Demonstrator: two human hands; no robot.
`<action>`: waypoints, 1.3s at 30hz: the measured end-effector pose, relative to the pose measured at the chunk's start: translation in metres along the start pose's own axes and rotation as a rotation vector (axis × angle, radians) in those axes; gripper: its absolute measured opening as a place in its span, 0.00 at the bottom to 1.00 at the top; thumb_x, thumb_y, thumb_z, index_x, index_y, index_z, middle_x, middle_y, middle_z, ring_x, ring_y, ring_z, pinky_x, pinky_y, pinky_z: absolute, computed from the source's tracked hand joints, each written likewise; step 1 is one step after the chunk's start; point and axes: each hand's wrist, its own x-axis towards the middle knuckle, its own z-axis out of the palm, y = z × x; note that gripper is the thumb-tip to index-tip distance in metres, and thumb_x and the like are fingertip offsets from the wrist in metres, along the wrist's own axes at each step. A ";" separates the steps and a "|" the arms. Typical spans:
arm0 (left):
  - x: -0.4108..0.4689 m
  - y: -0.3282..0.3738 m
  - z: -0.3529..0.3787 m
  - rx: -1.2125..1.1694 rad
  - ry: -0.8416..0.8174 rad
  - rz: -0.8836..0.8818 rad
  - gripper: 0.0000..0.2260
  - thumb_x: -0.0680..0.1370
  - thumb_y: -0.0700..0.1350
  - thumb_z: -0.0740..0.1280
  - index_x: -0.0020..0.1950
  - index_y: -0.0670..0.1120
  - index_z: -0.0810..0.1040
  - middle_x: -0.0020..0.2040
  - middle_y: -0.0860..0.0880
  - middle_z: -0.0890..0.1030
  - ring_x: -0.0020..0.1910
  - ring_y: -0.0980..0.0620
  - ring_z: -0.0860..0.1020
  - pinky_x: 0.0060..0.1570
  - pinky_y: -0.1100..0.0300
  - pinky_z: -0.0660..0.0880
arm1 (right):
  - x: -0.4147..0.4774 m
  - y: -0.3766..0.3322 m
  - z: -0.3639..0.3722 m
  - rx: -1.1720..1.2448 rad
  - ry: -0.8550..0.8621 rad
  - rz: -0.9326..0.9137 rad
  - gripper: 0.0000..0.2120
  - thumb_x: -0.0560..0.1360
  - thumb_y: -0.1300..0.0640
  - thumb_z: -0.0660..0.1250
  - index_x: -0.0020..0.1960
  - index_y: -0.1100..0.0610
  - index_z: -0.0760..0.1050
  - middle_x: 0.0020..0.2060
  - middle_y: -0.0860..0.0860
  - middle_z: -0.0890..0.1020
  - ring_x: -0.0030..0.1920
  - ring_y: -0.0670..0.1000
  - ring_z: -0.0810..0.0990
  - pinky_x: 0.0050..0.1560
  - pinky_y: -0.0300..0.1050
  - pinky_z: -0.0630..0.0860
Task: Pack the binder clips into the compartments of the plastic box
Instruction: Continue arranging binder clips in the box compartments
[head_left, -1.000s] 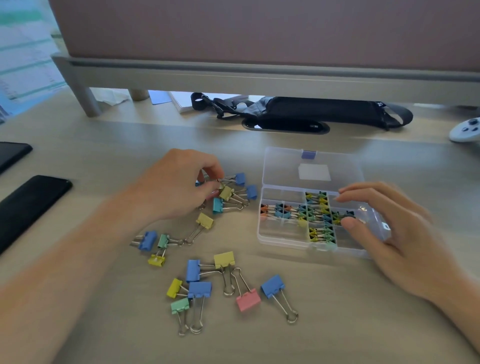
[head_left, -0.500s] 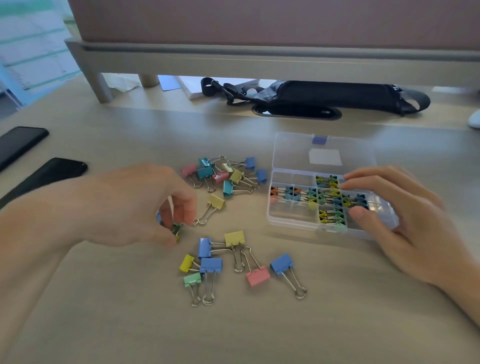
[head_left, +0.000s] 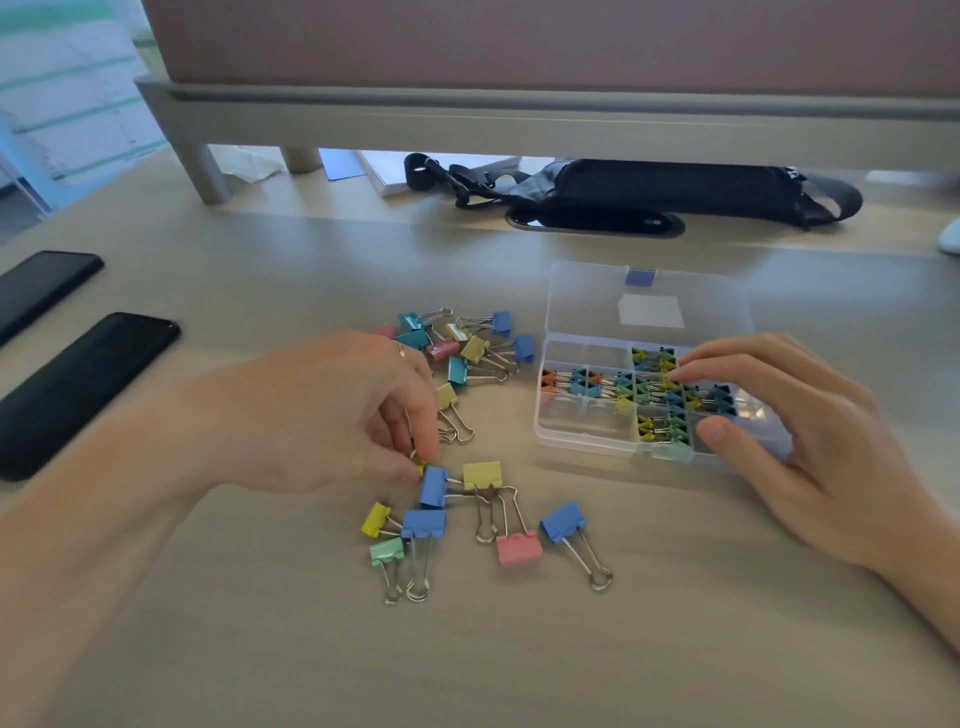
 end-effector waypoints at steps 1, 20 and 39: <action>0.000 0.002 -0.002 -0.042 0.015 0.013 0.06 0.71 0.45 0.80 0.40 0.55 0.86 0.48 0.57 0.82 0.42 0.59 0.84 0.46 0.61 0.80 | 0.000 -0.001 -0.001 0.006 0.008 0.005 0.17 0.82 0.49 0.62 0.61 0.59 0.82 0.59 0.50 0.82 0.61 0.51 0.80 0.65 0.37 0.71; 0.099 0.118 0.030 -0.334 0.514 0.486 0.09 0.72 0.39 0.79 0.50 0.47 0.84 0.44 0.55 0.85 0.42 0.57 0.85 0.45 0.61 0.83 | 0.033 -0.024 -0.039 0.968 0.162 0.765 0.14 0.64 0.53 0.76 0.46 0.60 0.86 0.40 0.58 0.88 0.39 0.48 0.87 0.42 0.34 0.83; 0.008 -0.002 -0.013 0.118 0.169 -0.121 0.09 0.64 0.58 0.77 0.41 0.63 0.81 0.34 0.59 0.82 0.26 0.56 0.81 0.34 0.52 0.82 | 0.012 0.021 -0.065 -0.016 -0.175 0.375 0.08 0.73 0.59 0.79 0.41 0.47 0.86 0.38 0.35 0.84 0.42 0.41 0.83 0.46 0.31 0.77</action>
